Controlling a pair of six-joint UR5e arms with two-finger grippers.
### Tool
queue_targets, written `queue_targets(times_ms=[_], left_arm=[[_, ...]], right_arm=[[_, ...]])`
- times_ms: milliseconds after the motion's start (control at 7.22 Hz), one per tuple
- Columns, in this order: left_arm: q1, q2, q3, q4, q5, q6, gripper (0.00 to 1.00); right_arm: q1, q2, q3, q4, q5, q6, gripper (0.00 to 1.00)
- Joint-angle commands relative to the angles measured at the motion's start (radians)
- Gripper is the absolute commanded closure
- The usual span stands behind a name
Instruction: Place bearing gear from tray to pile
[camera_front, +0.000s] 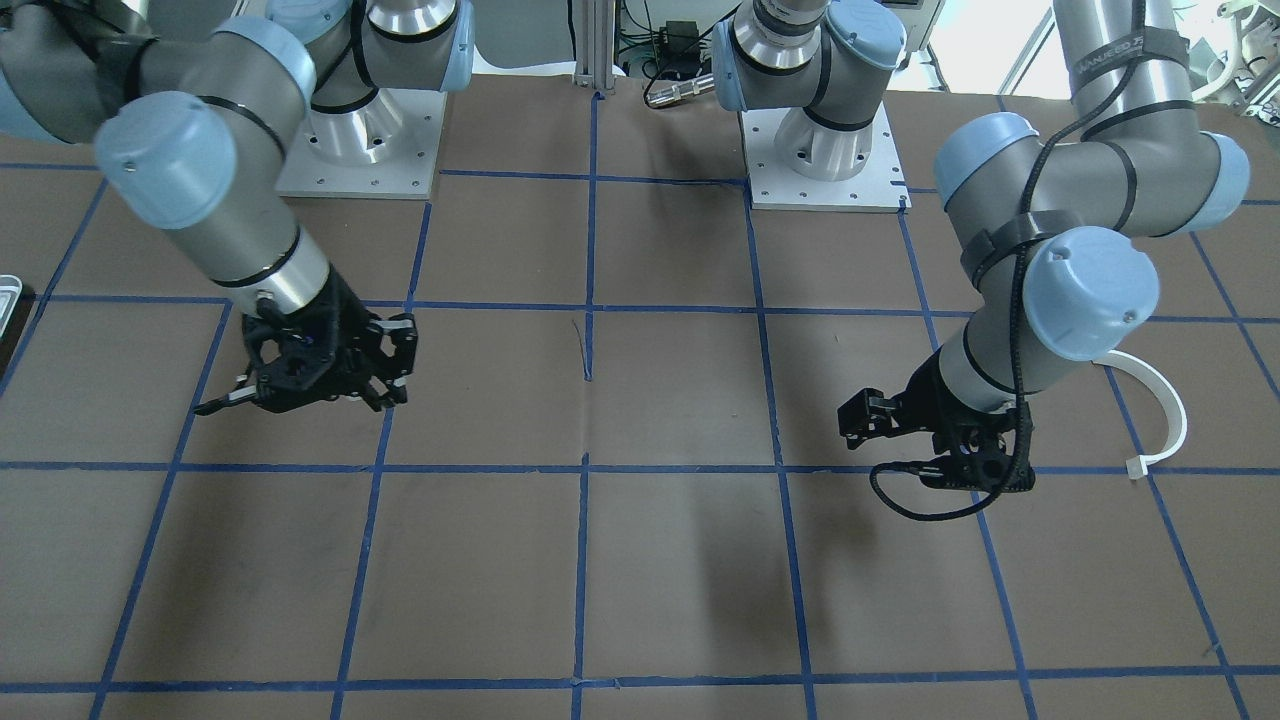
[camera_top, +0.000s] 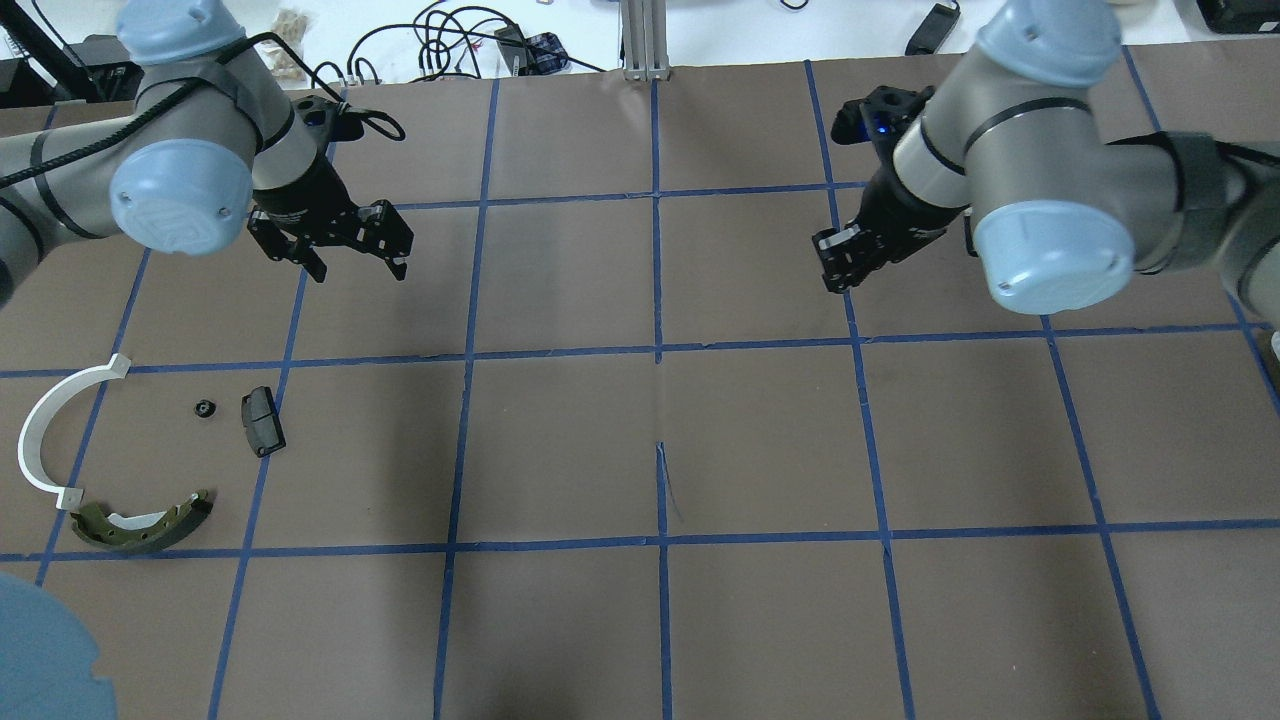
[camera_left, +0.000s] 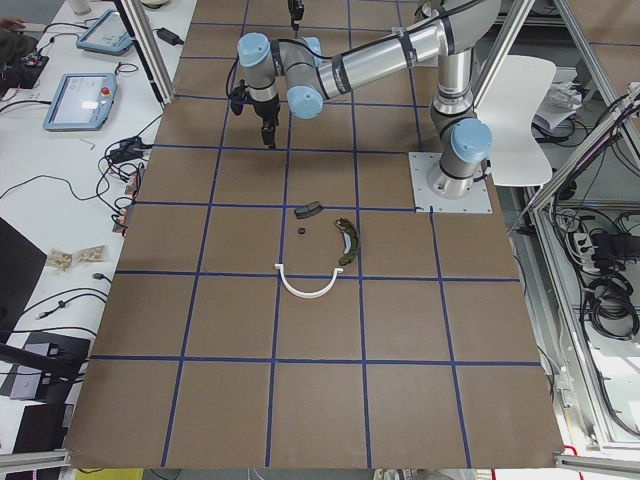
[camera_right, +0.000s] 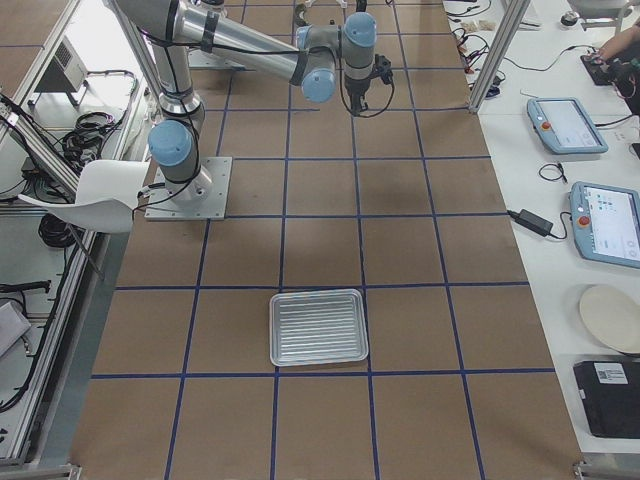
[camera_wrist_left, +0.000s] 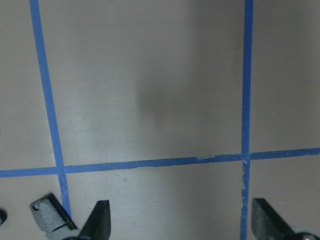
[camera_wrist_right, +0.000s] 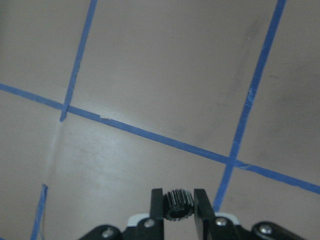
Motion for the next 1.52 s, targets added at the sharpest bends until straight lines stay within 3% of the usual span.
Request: queue_targets(times_ms=[0,139,416,693,970,1247,1386], left_arm=[[-0.054,0.014,-0.021,0.004,-0.025,-0.082,0.00],[-0.054,0.035,-0.032,0.005,-0.088,-0.116,0.00],[-0.054,0.038,-0.034,0.004,-0.081,-0.117,0.00],[-0.054,0.037,-0.035,0.005,-0.056,-0.129,0.00],[-0.053,0.017,-0.034,0.013,-0.050,-0.135,0.00],[-0.082,-0.003,-0.025,0.014,-0.052,-0.246,0.00],[-0.179,-0.027,-0.009,0.052,-0.046,-0.311,0.00]], right_arm=[[0.188,0.104,-0.017,-0.151,-0.009,0.354,0.83],[0.236,0.156,-0.064,-0.151,-0.026,0.440,0.82],[0.295,0.261,-0.178,-0.141,-0.029,0.509,0.78],[0.295,0.273,-0.178,-0.122,-0.113,0.498,0.00],[0.266,0.252,-0.207,-0.063,-0.137,0.452,0.00],[0.168,0.138,-0.282,0.165,-0.138,0.368,0.00],[0.089,0.046,-0.316,0.312,-0.161,0.274,0.00]])
